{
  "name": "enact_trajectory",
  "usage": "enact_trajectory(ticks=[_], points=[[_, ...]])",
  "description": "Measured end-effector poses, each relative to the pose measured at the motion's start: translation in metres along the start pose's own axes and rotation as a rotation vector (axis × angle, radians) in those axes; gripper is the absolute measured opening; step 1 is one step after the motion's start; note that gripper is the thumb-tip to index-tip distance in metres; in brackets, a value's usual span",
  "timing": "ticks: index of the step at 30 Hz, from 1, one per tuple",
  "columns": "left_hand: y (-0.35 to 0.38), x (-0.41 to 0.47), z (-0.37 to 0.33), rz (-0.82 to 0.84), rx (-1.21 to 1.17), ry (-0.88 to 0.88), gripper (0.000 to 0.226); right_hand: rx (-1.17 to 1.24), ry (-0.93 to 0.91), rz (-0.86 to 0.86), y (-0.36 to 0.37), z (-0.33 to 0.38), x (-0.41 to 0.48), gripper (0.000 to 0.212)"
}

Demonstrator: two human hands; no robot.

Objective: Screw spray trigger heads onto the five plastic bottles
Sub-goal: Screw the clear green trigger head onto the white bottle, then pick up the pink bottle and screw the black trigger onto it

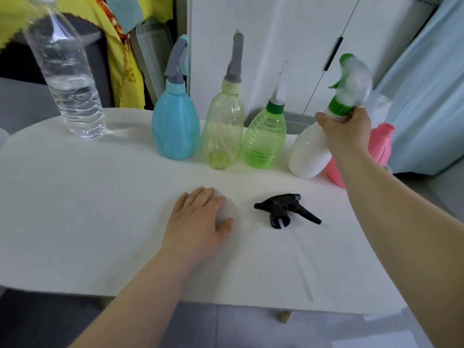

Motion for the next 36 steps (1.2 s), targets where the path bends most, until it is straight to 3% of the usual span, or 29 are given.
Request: enact_trajectory(ticks=[11,15,18,21,23,27,31,36], points=[[0.002,0.001,0.0,0.011,0.026,0.005,0.05,-0.034,0.045,0.087,0.014,-0.019,0.012,0.044],[0.003,0.001,0.001,0.009,0.017,0.003,0.05,0.002,0.069,0.105,0.013,-0.024,0.006,0.06],[0.003,0.002,0.002,0.012,0.008,-0.001,0.05,0.082,0.1,0.063,0.004,-0.025,-0.002,0.071],[0.003,0.002,0.002,0.014,0.003,-0.006,0.05,0.102,0.122,-0.038,-0.011,-0.029,-0.025,0.064],[0.002,0.001,0.001,0.01,0.001,-0.005,0.049,0.012,0.069,0.02,-0.011,-0.029,-0.048,0.052],[-0.001,0.0,-0.003,0.001,-0.003,0.002,0.048,-0.343,-0.105,0.36,0.011,-0.022,-0.099,0.029],[-0.002,0.0,-0.004,0.0,0.001,-0.008,0.048,-0.748,-0.148,0.594,0.028,-0.022,-0.13,0.04],[-0.003,-0.001,-0.004,-0.019,0.011,-0.007,0.048,-0.818,-0.108,0.601,0.034,-0.022,-0.14,0.047]])
Point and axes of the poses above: each hand's wrist, its own x-axis towards the middle knuckle, its own y-axis out of the palm, z = x × y, the point moved 6 cm from there along x, towards the middle knuckle, and after that the axes turned 11 degrees about -x, right-handed, at the moved point
